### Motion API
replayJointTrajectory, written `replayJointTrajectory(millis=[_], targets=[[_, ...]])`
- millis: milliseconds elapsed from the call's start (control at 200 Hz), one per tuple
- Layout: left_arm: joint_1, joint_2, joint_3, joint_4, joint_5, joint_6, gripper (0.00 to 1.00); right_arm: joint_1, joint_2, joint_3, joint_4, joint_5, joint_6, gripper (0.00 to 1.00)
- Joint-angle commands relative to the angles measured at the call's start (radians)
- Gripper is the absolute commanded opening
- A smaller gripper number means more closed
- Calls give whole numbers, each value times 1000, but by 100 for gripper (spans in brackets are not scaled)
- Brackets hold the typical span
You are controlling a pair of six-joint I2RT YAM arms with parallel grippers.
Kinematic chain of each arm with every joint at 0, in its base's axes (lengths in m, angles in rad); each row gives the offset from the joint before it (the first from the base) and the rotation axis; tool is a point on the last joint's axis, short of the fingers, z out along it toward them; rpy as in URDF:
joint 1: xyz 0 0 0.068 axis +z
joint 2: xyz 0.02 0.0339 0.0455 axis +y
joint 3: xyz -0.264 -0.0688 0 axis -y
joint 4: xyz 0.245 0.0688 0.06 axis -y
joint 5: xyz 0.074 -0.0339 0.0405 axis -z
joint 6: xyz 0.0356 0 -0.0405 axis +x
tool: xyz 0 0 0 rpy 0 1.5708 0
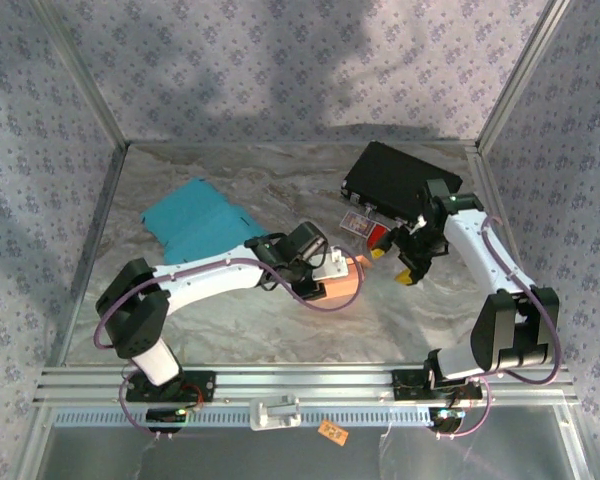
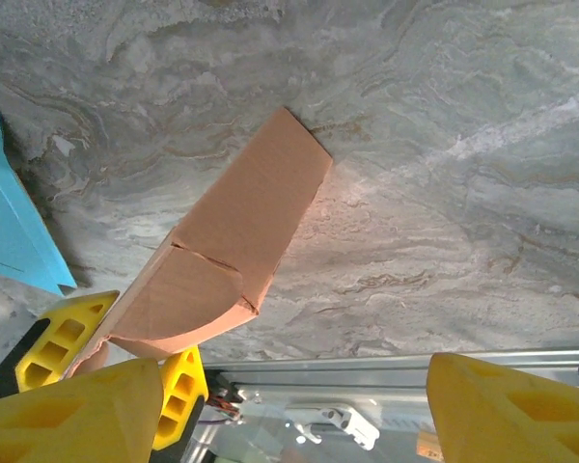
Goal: Fold the paper box
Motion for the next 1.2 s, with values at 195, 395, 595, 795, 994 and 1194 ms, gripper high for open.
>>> replayJointTrajectory(millis=[195, 395, 595, 795, 994, 1194], targets=[[3, 27, 60, -20, 53, 11, 52, 113, -107, 21, 153, 200, -209, 52], [2, 58, 87, -21, 58, 14, 52, 175, -249, -132, 302, 306, -366, 52], [2, 71, 98, -28, 59, 19, 51, 172, -258, -159, 314, 301, -518, 53], [2, 69, 95, -39, 77, 27, 47, 180, -201, -131, 305, 293, -654, 48], [6, 70, 97, -42, 78, 27, 47, 236, -162, -116, 289, 311, -744, 44], [8, 70, 98, -44, 83, 28, 47, 258, -123, -98, 282, 352, -754, 40]])
